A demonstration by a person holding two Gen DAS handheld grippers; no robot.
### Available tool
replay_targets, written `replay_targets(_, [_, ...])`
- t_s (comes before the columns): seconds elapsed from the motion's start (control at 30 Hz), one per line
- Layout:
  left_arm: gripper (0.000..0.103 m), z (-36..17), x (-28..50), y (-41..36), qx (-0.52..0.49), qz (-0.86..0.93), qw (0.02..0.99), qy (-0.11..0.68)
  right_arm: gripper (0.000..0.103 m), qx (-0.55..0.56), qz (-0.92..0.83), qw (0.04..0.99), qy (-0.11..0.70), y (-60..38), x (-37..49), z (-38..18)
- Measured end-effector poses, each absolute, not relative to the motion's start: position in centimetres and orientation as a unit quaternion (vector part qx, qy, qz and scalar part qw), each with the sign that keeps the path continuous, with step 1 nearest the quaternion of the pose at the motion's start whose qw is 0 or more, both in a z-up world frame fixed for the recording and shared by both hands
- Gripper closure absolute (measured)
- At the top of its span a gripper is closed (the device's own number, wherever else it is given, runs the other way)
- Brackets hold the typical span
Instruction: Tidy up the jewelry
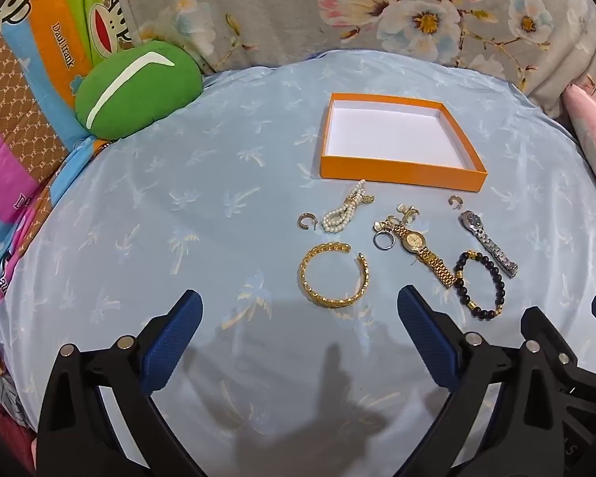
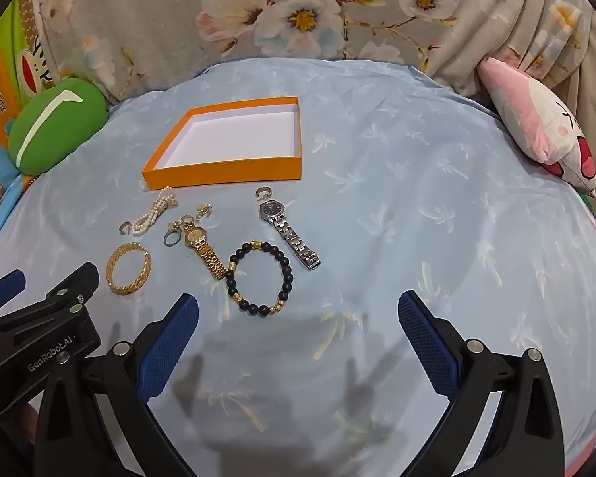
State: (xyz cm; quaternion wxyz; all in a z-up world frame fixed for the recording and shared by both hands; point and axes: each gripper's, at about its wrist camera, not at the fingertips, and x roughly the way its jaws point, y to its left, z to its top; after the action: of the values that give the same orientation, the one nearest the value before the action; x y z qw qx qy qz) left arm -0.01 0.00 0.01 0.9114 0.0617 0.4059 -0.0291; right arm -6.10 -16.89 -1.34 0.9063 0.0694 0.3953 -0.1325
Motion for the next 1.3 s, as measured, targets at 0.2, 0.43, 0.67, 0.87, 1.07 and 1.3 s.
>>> replay_targets(0.2, [0.008, 0.08, 0.03, -0.24, 0.065, -0.028, 0.913, 0.403, 0.005, 0.068, -0.133, 0.905, 0.397, -16.85, -5.93, -1.26])
replay_targets(0.43, [0.009, 0.04, -0.01, -0.03, 0.061, -0.03, 0.912, 0.405, 0.005, 0.069, -0.132, 0.907, 0.395, -16.86, -5.94, -1.3])
replay_targets(0.67, [0.009, -0.17, 0.25, -0.32, 0.061, -0.03, 0.912, 0.405, 0.005, 0.068, -0.133, 0.907, 0.394, -16.81, -5.83, -1.31])
replay_targets(0.87, [0.009, -0.17, 0.26, -0.32, 0.061, -0.03, 0.912, 0.406, 0.005, 0.068, -0.133, 0.907, 0.394, -16.79, -5.82, -1.4])
replay_targets(1.07, [0.009, -0.32, 0.17, -0.38, 0.061, -0.03, 0.911, 0.406, 0.005, 0.069, -0.132, 0.907, 0.395, -16.85, -5.8, -1.44])
replay_targets(1.3, [0.009, -0.63, 0.28, -0.42, 0.061, -0.033, 0.911, 0.407, 0.005, 0.068, -0.132, 0.906, 0.395, -16.93, -5.76, -1.46])
